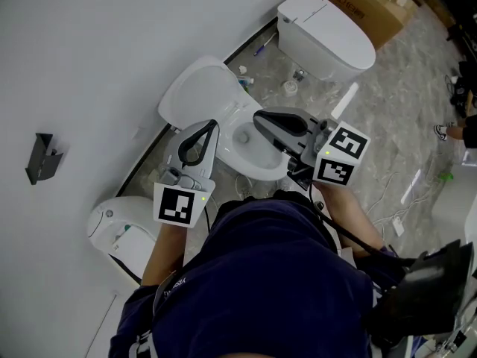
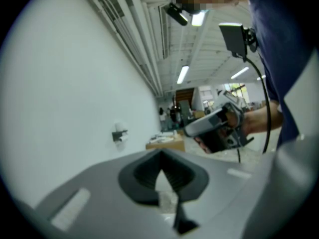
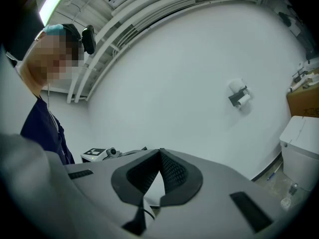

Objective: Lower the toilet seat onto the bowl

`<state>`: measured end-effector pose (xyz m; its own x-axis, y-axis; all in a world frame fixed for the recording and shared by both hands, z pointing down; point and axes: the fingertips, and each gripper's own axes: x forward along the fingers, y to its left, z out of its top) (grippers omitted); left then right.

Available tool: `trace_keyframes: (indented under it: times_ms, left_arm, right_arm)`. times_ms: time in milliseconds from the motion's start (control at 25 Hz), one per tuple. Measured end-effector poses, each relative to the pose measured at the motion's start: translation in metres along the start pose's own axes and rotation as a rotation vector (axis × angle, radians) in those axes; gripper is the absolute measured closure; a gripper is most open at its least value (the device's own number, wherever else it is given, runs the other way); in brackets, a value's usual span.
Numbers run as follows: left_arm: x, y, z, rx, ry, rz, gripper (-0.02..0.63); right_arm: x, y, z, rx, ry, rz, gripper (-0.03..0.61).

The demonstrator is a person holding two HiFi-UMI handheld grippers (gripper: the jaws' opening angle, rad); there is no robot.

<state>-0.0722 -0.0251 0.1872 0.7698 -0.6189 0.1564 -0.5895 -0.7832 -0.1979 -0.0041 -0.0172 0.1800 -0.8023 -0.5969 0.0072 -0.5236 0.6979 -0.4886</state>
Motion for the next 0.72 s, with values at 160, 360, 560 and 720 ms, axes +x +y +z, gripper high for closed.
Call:
trace_keyframes:
  times_ms: [160,360,560,720]
  left_arm:
    - [0.0016,-0.0030,-0.0023,-0.014,0.007,-0.003,0.611]
    - [0.0027,-0.0084,-0.0048,-0.019,0.009,-0.009,0.611]
    - [0.0030,-0.0086,-0.0037,-0.031,0.000,-0.011,0.611]
    - [0.0050,-0.0101,-0.0040,-0.033,-0.004,-0.019,0.611]
  right_arm:
    - [-0.0002,-0.0035,-0.0045,0.014,0.011,-0.001,0.571]
    - [-0.0012,-0.0048,-0.0075,0.019,0.017,-0.003,0.571]
    - [-0.0014,-0.0053,-0.0079,0.017,0.023,-0.008,0.571]
    - [-0.0019,-0.0064,-0.0097,0.020,0.030,-0.011,0.571]
